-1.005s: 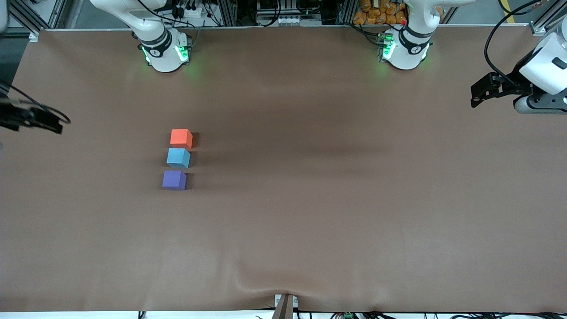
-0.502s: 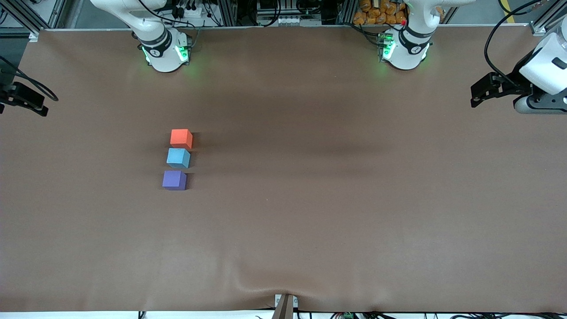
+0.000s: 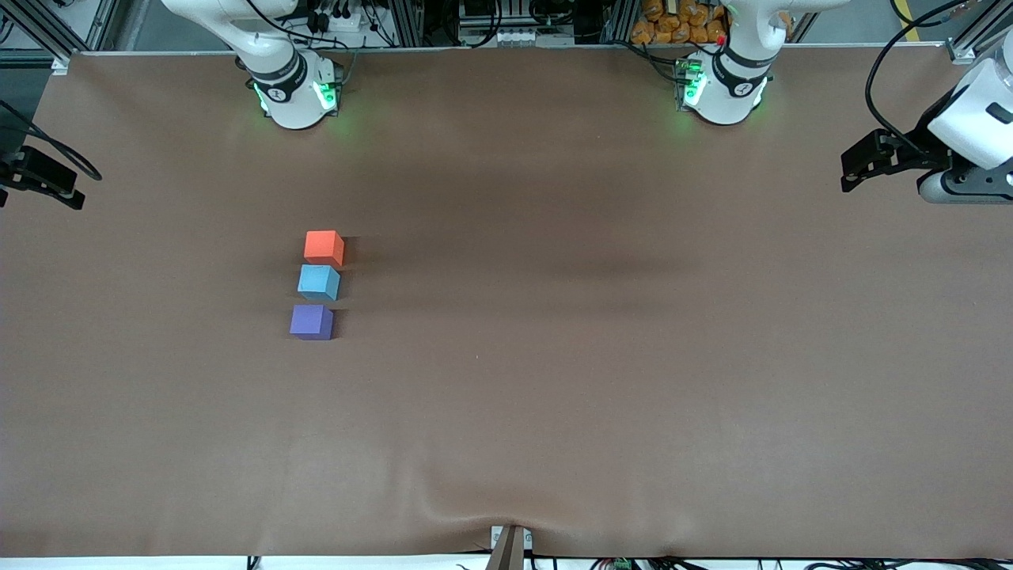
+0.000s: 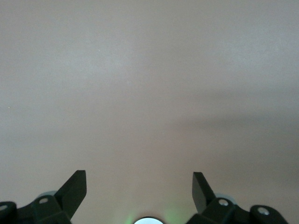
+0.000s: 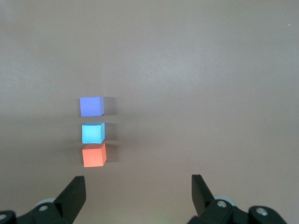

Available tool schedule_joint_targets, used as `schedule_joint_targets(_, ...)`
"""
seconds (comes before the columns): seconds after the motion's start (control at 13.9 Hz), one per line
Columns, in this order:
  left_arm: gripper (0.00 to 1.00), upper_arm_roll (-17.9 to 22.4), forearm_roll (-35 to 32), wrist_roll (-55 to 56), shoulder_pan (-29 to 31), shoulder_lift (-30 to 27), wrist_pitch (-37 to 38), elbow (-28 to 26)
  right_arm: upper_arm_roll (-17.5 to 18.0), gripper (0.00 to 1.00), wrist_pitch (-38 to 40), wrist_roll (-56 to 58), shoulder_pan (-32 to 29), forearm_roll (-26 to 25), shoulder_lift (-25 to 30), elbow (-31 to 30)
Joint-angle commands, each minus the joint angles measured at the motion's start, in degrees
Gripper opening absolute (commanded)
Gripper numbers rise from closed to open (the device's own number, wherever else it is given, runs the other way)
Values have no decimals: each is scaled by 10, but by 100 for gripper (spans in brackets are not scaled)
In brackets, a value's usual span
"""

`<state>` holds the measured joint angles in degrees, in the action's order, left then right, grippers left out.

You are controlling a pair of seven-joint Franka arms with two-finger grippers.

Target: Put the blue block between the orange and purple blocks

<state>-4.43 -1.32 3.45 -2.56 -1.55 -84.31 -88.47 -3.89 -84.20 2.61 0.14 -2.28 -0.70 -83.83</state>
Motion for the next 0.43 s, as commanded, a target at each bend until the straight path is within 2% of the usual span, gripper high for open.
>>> schedule_joint_targets(0.0, 100, -2, -11, -12, 6, 3, 6, 7, 4, 100, -3, 1, -4, 9, 11, -9)
schedule_joint_targets(0.36, 100, -2, -12, -12, 7, 4, 6, 9, 5, 100, -4, 2, -4, 10, 11, -10)
